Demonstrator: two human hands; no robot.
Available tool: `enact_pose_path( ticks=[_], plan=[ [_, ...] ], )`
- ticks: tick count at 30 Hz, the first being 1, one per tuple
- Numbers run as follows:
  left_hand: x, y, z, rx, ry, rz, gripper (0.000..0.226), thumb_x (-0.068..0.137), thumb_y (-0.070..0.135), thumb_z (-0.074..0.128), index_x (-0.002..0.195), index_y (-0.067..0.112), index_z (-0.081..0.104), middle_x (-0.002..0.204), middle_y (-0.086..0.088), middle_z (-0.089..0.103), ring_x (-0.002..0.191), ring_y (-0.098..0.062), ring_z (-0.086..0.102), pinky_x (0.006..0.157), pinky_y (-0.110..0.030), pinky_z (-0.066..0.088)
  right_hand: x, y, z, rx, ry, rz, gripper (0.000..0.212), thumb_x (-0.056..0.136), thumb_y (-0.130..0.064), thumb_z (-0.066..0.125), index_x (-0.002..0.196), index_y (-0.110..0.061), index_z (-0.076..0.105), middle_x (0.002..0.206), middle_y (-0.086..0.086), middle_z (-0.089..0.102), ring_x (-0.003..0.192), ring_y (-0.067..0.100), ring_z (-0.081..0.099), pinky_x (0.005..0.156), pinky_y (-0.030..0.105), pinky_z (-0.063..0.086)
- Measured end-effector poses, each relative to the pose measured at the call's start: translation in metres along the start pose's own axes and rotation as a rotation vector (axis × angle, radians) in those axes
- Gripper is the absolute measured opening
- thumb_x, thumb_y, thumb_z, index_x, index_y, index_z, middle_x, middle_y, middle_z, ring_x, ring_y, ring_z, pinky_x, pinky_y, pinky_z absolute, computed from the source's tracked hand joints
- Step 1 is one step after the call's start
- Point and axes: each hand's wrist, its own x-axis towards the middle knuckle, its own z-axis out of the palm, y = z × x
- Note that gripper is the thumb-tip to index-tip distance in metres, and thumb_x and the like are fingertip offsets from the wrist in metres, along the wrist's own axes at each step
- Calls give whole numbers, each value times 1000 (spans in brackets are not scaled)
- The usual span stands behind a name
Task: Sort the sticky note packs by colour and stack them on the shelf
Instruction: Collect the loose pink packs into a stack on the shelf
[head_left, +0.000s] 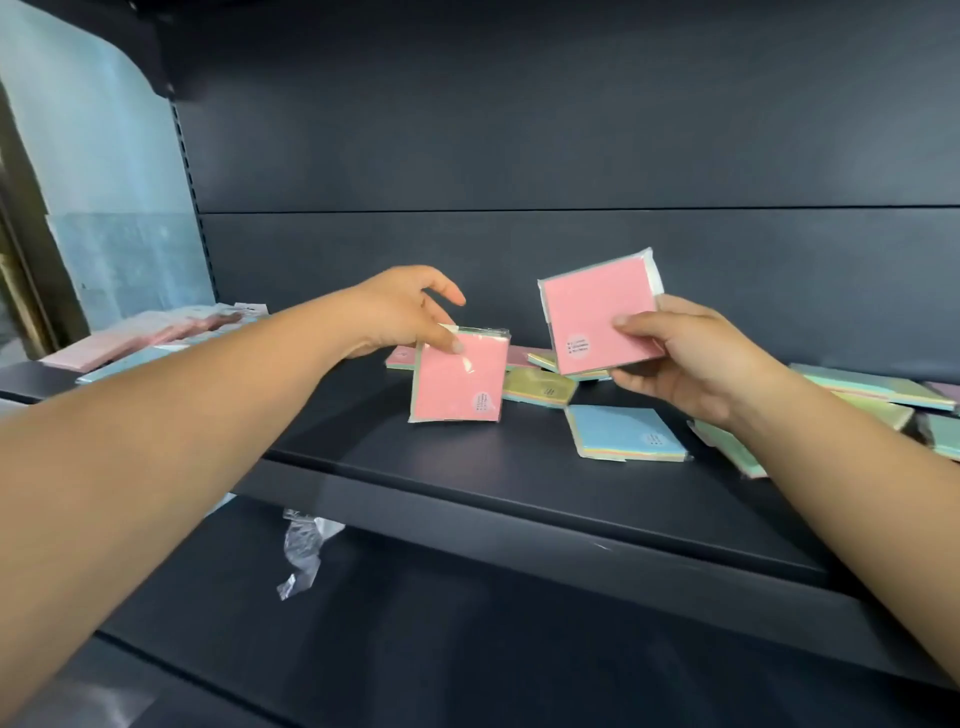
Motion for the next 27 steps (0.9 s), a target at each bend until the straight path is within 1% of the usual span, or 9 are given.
enact_pose_path(
  ticks=[2,7,12,14,16,18,22,25,27],
  plan=[
    [-3,-10,0,-80,-11,39,48,77,-3,69,114,22,51,84,1,65,63,-4,62,54,-16,48,0,2,9,0,2,-3,17,91,-5,52,82,-19,57,80,-1,63,74,12,60,59,27,51],
    [-6,-45,14,-178,-61,100,58,79,-14,60,115,30,47,104,-2,57,85,-12,58,73,-28,56,5,2,33,9,46,4,17,90,-4,53,81,-18,56,79,0,63,73,13,61,61,29,51],
    [4,-65,22,-441,-95,26,91,78,-14,62,144,29,16,89,0,61,78,-8,61,60,-22,55,10,3,48,-17,118,-4,15,90,-5,53,83,-18,57,80,1,64,73,15,62,57,26,53],
    [10,-69,19,-510,-105,-30,76,79,-11,63,136,25,28,85,1,64,77,-9,62,62,-26,55,11,4,50,-19,139,-9,15,90,-5,53,84,-18,57,81,1,65,73,15,62,58,27,52],
    [16,-69,8,-543,-91,-45,43,81,-9,62,112,15,46,85,2,65,78,-11,61,69,-32,53,13,6,51,-29,155,-10,15,90,-5,52,84,-18,57,82,1,64,74,16,62,60,28,51],
    [25,-65,-11,-553,-77,-26,23,83,-4,61,94,16,55,84,1,66,75,-13,62,69,-31,52,16,8,54,-38,176,-9,15,90,-4,52,83,-17,57,82,2,64,76,16,62,62,29,51],
    [44,-59,-50,-587,-50,46,20,88,3,57,93,22,63,85,1,67,73,-10,64,57,-23,54,22,8,64,2,213,5,14,89,-1,54,81,-13,55,81,4,64,76,16,62,67,30,55],
    [65,-64,-60,-499,-101,19,22,88,4,58,102,21,63,86,2,66,73,-9,63,56,-21,52,30,11,77,53,248,25,13,87,1,55,84,-11,53,81,5,63,72,15,62,56,24,57],
    [80,-71,-57,-423,-126,-45,20,85,2,61,100,16,62,81,0,67,73,-10,62,62,-23,51,34,14,84,62,256,41,15,86,3,56,91,-10,51,84,5,63,72,15,63,50,23,56]
  ],
)
